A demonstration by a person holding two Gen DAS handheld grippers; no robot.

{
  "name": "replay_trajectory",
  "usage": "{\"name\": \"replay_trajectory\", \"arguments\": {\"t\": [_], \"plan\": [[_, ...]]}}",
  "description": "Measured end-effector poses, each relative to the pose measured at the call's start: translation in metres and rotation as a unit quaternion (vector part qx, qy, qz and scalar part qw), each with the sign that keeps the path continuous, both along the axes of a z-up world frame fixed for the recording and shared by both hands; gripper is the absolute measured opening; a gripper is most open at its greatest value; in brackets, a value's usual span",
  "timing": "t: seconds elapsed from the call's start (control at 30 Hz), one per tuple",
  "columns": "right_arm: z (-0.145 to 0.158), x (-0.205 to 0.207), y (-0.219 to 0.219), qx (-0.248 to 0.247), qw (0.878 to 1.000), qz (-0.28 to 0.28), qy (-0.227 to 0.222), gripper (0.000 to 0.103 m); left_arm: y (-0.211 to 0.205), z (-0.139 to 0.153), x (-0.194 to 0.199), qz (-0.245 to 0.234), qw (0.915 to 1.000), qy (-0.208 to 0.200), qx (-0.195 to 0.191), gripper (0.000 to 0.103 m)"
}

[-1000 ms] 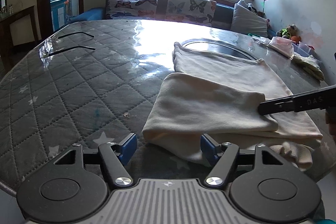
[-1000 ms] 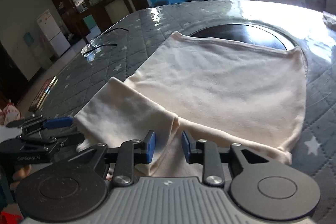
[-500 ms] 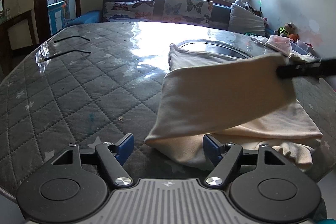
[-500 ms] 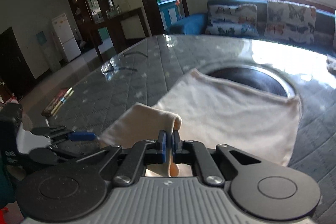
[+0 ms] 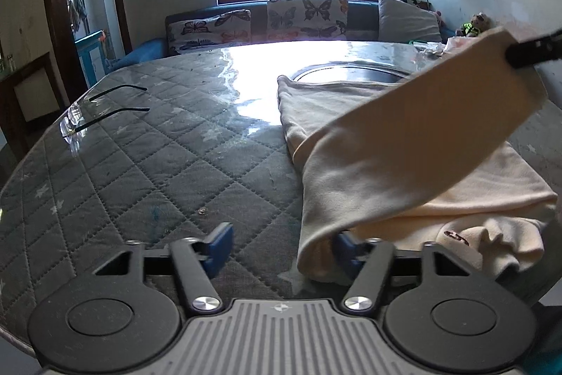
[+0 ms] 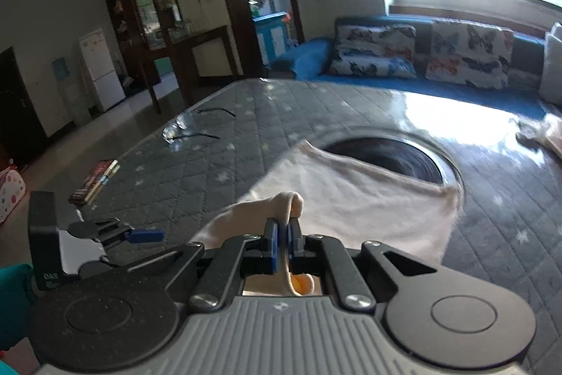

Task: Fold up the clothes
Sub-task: 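Grasp the folded side with the right gripper and fold it inward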

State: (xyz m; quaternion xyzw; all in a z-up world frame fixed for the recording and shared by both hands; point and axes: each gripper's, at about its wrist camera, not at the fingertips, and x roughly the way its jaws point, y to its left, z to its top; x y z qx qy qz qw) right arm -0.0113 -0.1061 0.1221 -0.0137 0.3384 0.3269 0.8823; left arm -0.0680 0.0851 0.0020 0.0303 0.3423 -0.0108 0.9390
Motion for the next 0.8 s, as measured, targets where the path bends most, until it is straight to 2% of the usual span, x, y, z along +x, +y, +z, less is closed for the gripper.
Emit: {"name": "replay_trajectory", "arguments": {"t": [0.07,0.3,0.4,0.5,0.6,0.8], "plan": [[-0.010,0.003,-0.004,-0.008,1.000,-0.013,0.015,0.004,-0.001,0.001,-0.001,0.001,1.0000,0.000,0.001,0.051],[-0.051,0.016,-0.024,-0.015,0.994,-0.061,0.087,0.005,0.005,0.002,-0.004,0.012,0.9999,-0.001,0.011,0.052],[-0.065,0.017,-0.025,-0.035,0.993,-0.063,0.098,0.010,0.009,0.002,-0.006,0.010,0.9999,0.008,0.010,0.052],[-0.071,0.015,-0.029,-0.047,0.992,-0.065,0.095,0.010,0.016,0.006,-0.014,-0.005,0.9998,0.016,0.003,0.055],[-0.064,0.012,-0.029,-0.052,0.994,-0.063,0.068,0.010,0.025,0.015,-0.020,-0.017,0.9997,0.015,-0.007,0.054],[-0.063,0.013,-0.013,-0.059,0.997,-0.030,0.039,0.010,0.026,0.042,-0.006,-0.027,0.9984,-0.018,-0.045,0.048]]}}
